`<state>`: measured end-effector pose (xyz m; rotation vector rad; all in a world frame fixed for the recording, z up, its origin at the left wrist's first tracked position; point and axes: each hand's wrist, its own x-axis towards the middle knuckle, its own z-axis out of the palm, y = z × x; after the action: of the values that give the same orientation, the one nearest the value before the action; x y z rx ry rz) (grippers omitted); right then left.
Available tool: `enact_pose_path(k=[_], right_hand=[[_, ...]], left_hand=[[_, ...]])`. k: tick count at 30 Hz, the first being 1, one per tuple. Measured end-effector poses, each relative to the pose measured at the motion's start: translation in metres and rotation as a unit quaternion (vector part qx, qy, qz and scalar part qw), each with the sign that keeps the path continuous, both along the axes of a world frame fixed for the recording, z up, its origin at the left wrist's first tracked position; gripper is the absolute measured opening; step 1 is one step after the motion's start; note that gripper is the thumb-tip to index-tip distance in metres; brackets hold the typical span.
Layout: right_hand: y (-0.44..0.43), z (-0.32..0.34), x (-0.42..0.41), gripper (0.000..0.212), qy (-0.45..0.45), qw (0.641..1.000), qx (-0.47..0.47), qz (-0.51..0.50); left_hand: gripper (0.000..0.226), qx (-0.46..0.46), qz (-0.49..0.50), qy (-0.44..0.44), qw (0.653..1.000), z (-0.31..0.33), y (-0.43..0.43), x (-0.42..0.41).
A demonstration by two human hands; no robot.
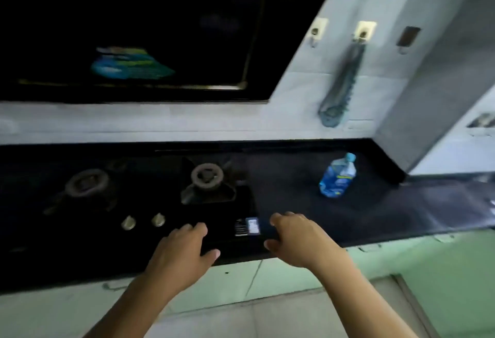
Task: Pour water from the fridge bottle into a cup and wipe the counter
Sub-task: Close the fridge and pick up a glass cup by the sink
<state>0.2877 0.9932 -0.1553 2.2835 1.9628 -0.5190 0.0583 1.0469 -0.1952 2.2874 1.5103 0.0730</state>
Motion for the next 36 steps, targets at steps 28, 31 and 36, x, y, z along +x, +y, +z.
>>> enact_pose_path(k=[28,31,36], right_hand=[[-0.214,-0.008,0.458,0.035,-0.004,0.925,0.072,-0.373],[-0.221,-0.012,0.507,0.037,-0.002,0.923,0.076,-0.377],[-0.217,-0.023,0.574,0.042,0.014,0.916,0.067,-0.394]], left_hand=[[0.049,-0.012,-0.337,0.014,0.941,0.011,-0.078,0.555],[0.049,-0.011,-0.348,0.016,0.937,0.009,-0.083,0.609],[0.049,-0.025,-0.371,0.020,0.928,0.001,-0.071,0.687]])
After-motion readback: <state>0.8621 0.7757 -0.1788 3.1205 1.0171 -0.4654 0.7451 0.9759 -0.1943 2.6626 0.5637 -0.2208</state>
